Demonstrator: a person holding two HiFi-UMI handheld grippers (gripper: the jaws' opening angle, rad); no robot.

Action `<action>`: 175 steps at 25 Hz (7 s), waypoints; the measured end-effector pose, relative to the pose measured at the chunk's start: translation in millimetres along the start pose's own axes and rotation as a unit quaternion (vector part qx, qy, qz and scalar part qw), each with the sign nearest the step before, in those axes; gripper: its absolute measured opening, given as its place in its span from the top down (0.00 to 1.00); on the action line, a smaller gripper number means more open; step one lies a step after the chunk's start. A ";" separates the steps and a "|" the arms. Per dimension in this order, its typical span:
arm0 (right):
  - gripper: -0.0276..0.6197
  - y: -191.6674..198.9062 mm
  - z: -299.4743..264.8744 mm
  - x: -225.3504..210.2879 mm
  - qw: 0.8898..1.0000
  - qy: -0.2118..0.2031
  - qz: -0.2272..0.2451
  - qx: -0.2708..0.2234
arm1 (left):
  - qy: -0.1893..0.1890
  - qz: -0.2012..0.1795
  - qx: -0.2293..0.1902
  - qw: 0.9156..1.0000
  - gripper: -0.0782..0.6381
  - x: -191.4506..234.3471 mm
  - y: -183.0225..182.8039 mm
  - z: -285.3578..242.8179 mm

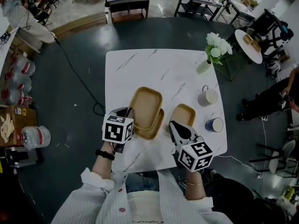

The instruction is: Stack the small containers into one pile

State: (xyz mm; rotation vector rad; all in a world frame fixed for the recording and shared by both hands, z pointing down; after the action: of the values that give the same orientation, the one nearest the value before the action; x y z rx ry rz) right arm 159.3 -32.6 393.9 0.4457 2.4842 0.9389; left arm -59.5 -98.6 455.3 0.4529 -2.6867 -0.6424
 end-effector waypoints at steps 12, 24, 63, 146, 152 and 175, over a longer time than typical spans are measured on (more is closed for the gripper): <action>0.94 14.8 15.5 -8.5 1.000 0.003 -0.019 -0.008 | -0.006 -0.020 0.029 0.999 0.86 -39.8 23.0 -13.9; 0.94 30.9 20.9 -19.3 0.999 0.011 -0.041 0.003 | -0.019 -0.012 0.073 0.997 0.86 -37.9 47.2 -34.3; 0.94 40.8 12.5 -24.5 0.998 0.020 -0.057 0.023 | -0.028 -0.027 0.069 0.997 0.63 -28.5 51.7 -42.6; 0.92 48.7 2.4 -126.4 0.973 0.163 -0.143 0.085 | -0.030 0.005 0.002 1.000 0.87 -34.0 17.8 9.9; 0.92 37.5 -4.8 -102.5 0.978 0.104 -0.169 0.059 | -0.037 0.017 -0.010 0.999 0.87 -31.6 23.1 21.2; 0.92 57.5 -67.3 -13.9 0.949 0.034 -0.314 0.028 | -0.019 0.012 -0.003 1.000 0.87 6.1 56.4 46.3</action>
State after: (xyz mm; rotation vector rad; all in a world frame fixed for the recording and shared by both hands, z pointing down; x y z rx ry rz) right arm 144.7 -33.8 482.3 -0.3592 2.4656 0.6230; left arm -95.8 -35.9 445.2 0.4108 -2.7200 -0.6586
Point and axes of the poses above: the fingertips, and each gripper's own axes: z backward along the fingers, x to its left, y out of its underside, the point moved 7 cm from there along z, backward along the fingers, and after that the axes turned 13 degrees about x, right-handed, at the moved point
